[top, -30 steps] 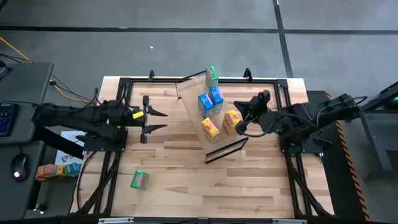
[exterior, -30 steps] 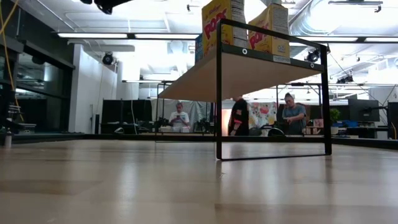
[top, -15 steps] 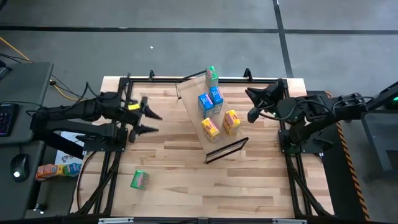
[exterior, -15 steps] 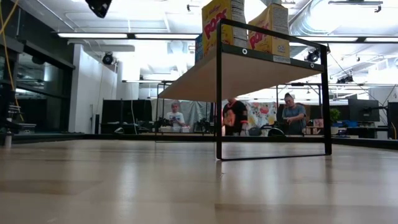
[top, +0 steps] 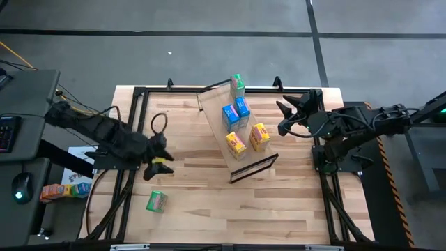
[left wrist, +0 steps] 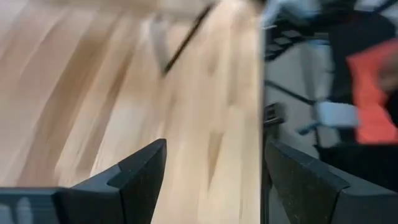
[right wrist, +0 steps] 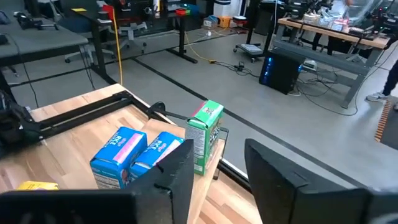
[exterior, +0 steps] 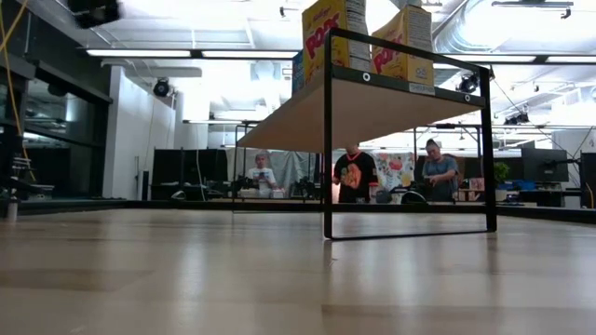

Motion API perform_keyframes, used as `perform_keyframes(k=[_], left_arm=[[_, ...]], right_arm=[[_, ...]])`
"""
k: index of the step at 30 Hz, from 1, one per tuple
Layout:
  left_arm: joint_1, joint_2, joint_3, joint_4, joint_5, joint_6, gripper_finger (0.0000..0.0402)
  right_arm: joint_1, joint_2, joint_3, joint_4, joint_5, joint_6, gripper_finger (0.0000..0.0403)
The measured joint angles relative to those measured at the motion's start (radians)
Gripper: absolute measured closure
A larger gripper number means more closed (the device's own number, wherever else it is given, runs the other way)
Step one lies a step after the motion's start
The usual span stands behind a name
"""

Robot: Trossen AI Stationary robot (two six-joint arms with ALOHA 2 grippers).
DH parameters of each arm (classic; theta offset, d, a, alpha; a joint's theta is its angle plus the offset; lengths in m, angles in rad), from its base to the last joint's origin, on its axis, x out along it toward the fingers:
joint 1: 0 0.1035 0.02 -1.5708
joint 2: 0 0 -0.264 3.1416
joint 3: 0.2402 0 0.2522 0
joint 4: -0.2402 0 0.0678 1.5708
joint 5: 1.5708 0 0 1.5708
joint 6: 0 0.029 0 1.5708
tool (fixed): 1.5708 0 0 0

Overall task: Stack cereal on shelf
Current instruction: Put the green cereal box on the shelf aligned with the other green cereal box

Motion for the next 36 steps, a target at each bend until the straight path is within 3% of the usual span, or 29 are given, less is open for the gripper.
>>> perform_keyframes(k=[5, 9, 19, 27, 36], left_arm=[[-0.184, 0.052, 0.028, -0.185, -0.173, -0.43, 0.0135], [-0.309, 0.112, 0.028, -0.223, -0.27, -0.678, 0.0135], [-0.549, 0.304, 0.029, -0.217, -0.28, -1.117, 0.0135], [-0.637, 0.418, 0.132, -0.43, -0.28, -1.302, 0.0135], [-0.64, 0.504, 0.172, -0.404, -0.273, -1.328, 0.0135]], right_arm=[[0.0, 0.0, 0.0, -0.008, 0.001, 0.0, 0.0256], [0.0, 0.0, 0.0, -0.032, 0.001, 0.002, 0.0255], [0.0, 0.001, 0.0, -0.064, 0.001, 0.018, 0.0256], [0.0, 0.001, 0.0, -0.066, -0.001, 0.03, 0.0256], [0.0, 0.001, 0.0, -0.075, -0.021, 0.037, 0.0256]])
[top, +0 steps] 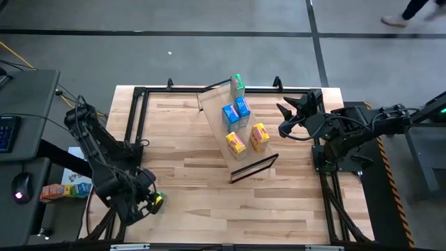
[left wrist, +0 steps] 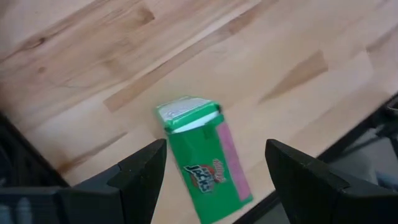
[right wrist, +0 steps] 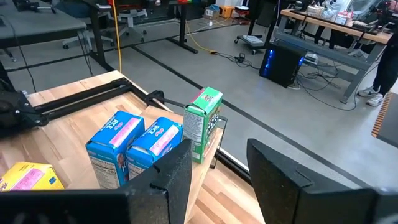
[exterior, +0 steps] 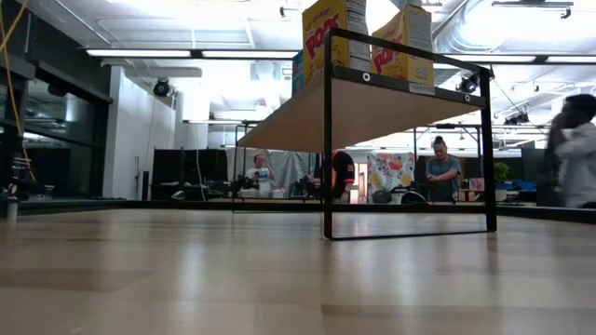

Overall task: Stack cereal on shelf
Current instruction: Put the green cereal box on the shelf aligned with the other green cereal box

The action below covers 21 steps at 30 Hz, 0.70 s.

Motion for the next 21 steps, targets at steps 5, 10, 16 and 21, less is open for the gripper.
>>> perform_keyframes(k=[5, 10, 16, 21], left_arm=[[0.001, 0.046, 0.0, -0.023, 0.049, -0.018, 0.0135], [0.003, 0.075, 0.0, -0.006, 0.044, -0.018, 0.0135], [0.003, 0.115, 0.0, -0.003, 0.047, -0.026, 0.0135], [0.002, 0.167, 0.0, 0.0, 0.083, -0.018, 0.0135]], right_arm=[[0.0, 0.0, 0.0, 0.0, -0.013, 0.0, 0.0256], [0.0, 0.0, 0.0, 0.0, -0.018, -0.001, 0.0256], [0.0, 0.0, 0.0, -0.001, -0.019, 0.0, 0.0256], [0.0, 0.0, 0.0, -0.008, -0.021, 0.0, 0.0256]])
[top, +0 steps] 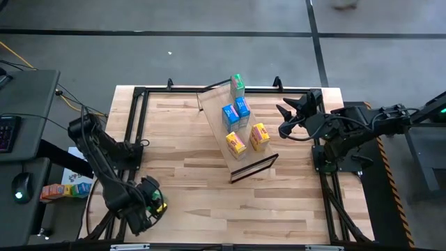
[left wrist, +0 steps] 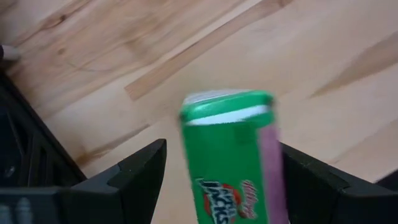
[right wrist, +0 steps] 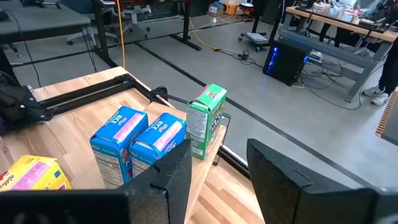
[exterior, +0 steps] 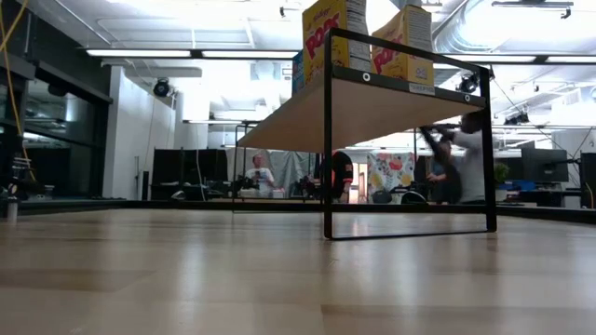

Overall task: Stack cereal on shelf
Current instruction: Put the green cereal box on the shelf aligned with the other green cereal box

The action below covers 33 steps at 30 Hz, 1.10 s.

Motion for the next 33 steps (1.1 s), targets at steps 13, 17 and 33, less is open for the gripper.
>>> perform_keyframes(k=[13, 17, 33], left_arm=[[0.0, 0.028, 0.0, 0.024, 0.002, 0.078, 0.0206], [0.003, 0.027, 0.0, 0.024, 0.001, 0.108, 0.0246], [0.22, -0.237, 0.01, 0.016, -0.187, 0.589, 0.0284]], right_arm=[[0.0, 0.0, 0.0, -0.032, 0.0, 0.043, 0.0256], [0.0, 0.0, 0.0, -0.032, 0.0, 0.043, 0.0256], [0.0, 0.0, 0.0, -0.031, -0.005, 0.07, 0.0256]])
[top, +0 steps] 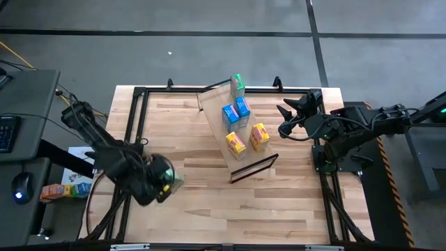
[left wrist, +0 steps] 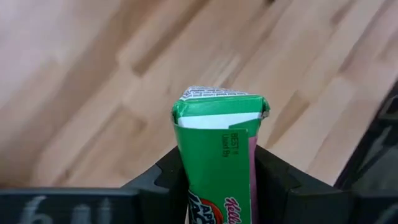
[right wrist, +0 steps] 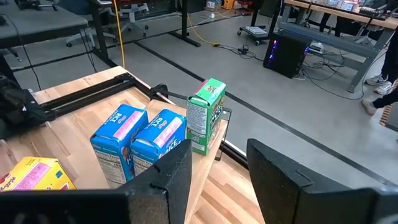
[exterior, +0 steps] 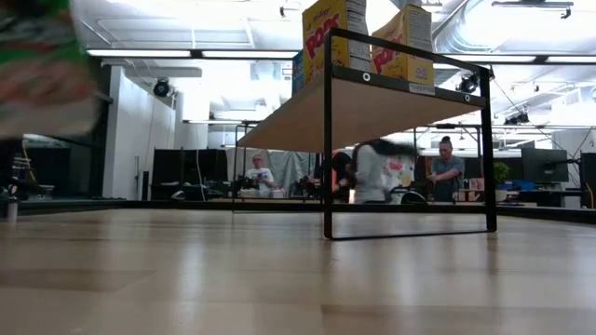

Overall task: Stack cereal on shelf
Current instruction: Put the green cereal box on the shelf aligned with the other green cereal box

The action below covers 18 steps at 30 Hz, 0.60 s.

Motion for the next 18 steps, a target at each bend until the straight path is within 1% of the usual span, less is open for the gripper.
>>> perform_keyframes(k=[5, 10, 15, 18], left_arm=[[0.099, -0.087, 0.101, -0.02, -0.116, 0.246, 0.0284], [0.277, -0.092, 0.265, -0.02, -0.191, 0.609, 0.0284], [0.502, -0.038, 0.415, -0.022, -0.19, 0.93, 0.0284], [0.638, 0.006, 0.498, -0.015, -0.186, 1.084, 0.0284]], right_arm=[[0.0, 0.0, 0.0, 0.0, -0.001, 0.02, 0.0256], [0.0, 0.01, 0.001, -0.001, -0.006, 0.043, 0.0256], [0.0, 0.036, 0.002, -0.001, -0.024, 0.044, 0.0256], [0.0, 0.052, 0.002, -0.001, -0.032, 0.045, 0.0256]])
